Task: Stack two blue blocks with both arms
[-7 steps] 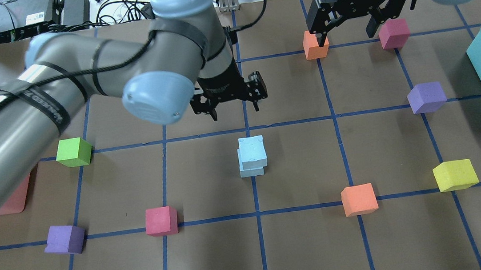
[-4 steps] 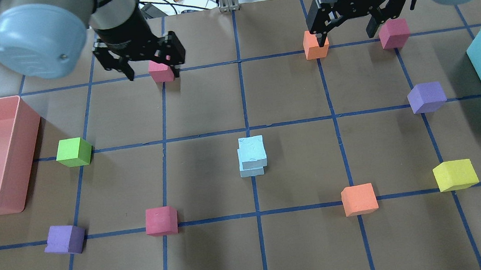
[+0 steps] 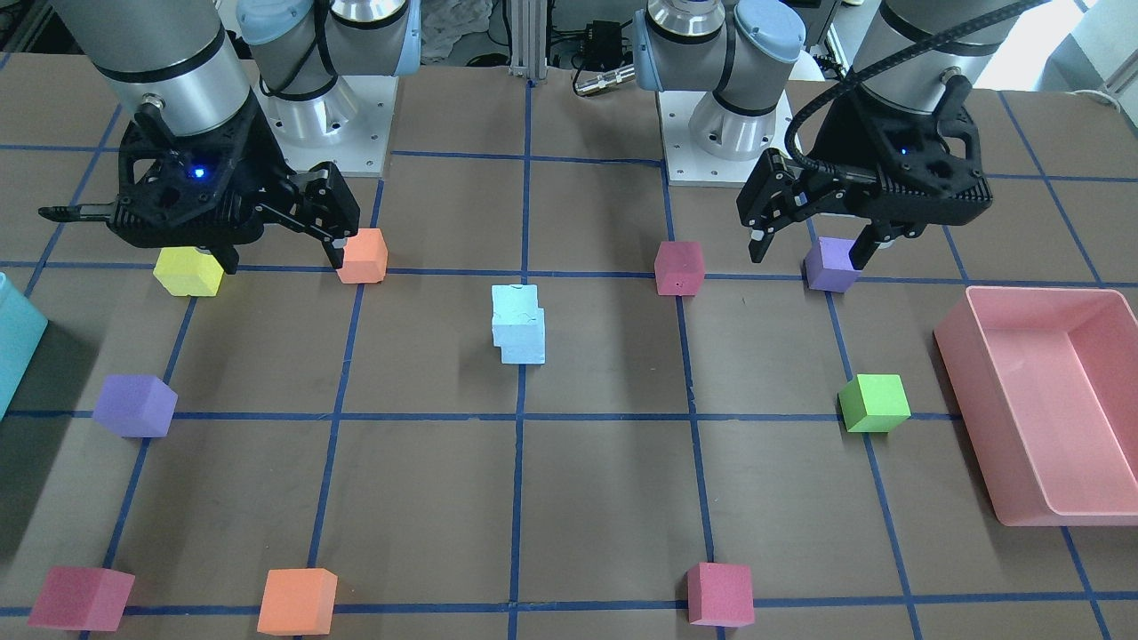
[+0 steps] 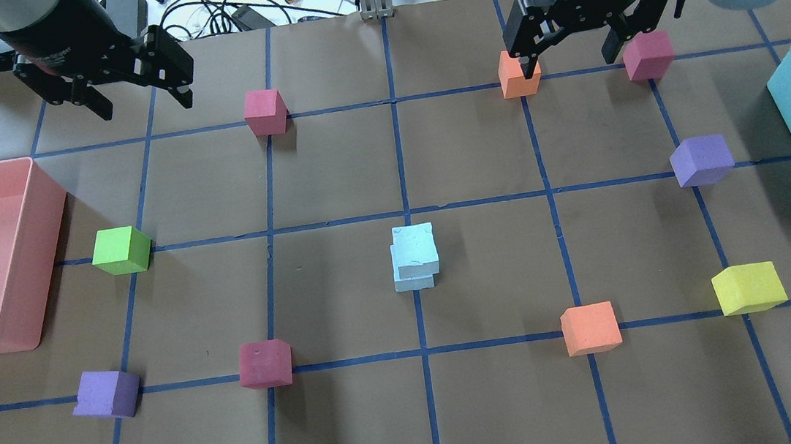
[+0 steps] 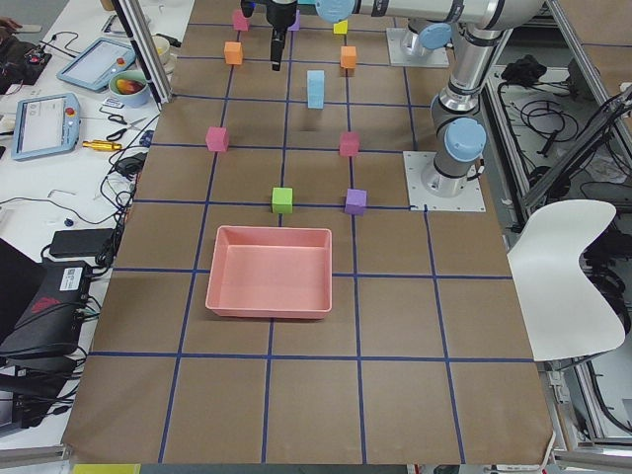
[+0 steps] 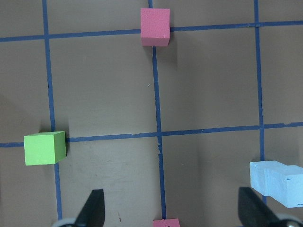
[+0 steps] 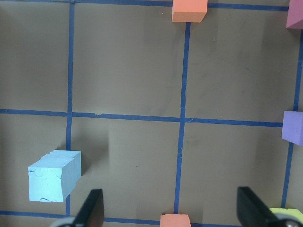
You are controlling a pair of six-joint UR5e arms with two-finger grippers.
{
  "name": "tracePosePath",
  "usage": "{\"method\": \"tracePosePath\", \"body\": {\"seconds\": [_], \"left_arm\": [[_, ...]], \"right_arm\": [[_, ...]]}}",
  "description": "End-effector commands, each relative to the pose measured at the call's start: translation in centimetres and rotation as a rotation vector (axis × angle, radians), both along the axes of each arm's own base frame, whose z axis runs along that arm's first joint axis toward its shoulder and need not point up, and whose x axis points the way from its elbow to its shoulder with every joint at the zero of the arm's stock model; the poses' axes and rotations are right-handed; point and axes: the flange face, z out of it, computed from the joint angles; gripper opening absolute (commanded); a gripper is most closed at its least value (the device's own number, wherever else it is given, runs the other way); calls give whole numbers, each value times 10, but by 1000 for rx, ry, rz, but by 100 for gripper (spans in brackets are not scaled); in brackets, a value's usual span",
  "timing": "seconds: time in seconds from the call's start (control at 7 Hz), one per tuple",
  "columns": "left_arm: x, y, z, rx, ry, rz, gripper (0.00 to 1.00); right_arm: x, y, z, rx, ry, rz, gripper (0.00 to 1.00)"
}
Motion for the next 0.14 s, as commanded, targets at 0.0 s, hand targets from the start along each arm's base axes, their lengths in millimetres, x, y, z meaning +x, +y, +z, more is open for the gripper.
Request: {"method": "tracePosePath", "body": {"seconds": [0.0], "left_arm": [[-2, 5, 0, 9, 7, 30, 100]], "right_arm": [[0, 2, -10, 16, 4, 0, 100]]}}
